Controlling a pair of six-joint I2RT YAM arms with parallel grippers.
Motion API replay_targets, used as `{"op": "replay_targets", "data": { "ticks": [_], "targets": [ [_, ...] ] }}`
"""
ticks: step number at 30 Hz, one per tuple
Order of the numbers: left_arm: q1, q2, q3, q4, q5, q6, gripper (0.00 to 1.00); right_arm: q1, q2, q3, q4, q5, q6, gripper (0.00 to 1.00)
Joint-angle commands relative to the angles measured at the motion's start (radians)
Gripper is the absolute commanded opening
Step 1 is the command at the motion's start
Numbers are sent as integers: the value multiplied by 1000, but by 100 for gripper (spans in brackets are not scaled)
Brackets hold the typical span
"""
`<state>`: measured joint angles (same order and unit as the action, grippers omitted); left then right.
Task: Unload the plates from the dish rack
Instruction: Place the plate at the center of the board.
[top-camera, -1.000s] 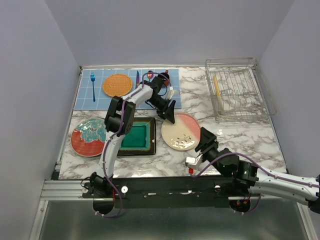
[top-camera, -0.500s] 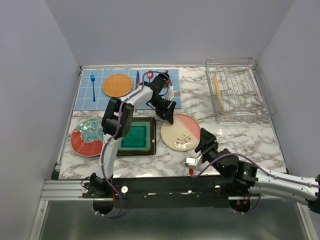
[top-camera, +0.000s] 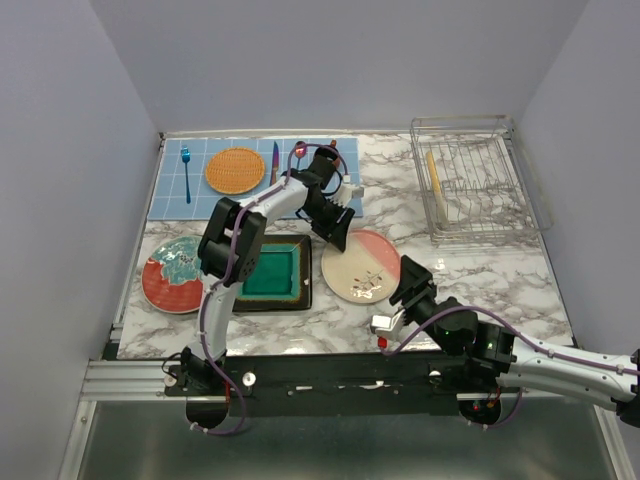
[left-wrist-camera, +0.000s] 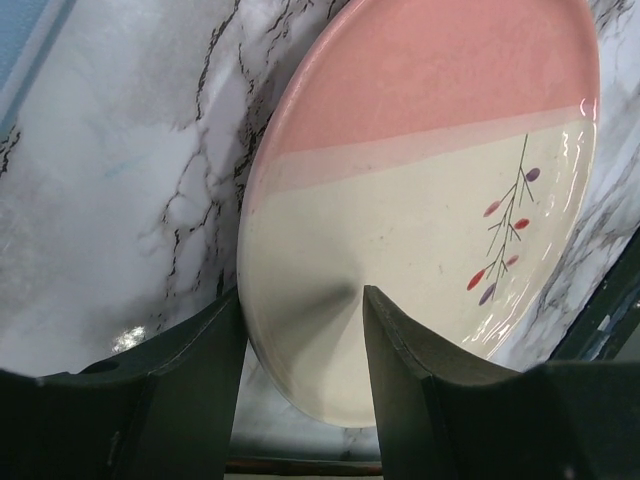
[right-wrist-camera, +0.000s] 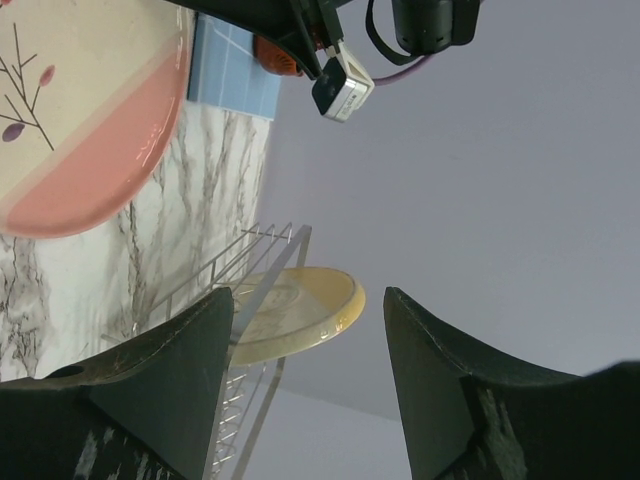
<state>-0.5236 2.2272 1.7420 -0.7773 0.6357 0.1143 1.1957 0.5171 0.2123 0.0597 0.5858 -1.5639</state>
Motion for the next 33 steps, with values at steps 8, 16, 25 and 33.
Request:
{"op": "replay_targets", "data": {
  "ticks": [8,16,25,33],
  "targets": [
    [-32,-116,-56,33,-134,-4,57,1,18,50,3,9,-22,70],
    [-38,-150,-50,33,-163,-5,57,1,35,85,58,26,-22,70],
    [-41,-239,-39,24,-185,13,57,-10,115,324,60,52,87,70],
    [-35,-368,-48,39,-186,65,57,-275,365,918,-391,-70,598,69]
  ]
}}
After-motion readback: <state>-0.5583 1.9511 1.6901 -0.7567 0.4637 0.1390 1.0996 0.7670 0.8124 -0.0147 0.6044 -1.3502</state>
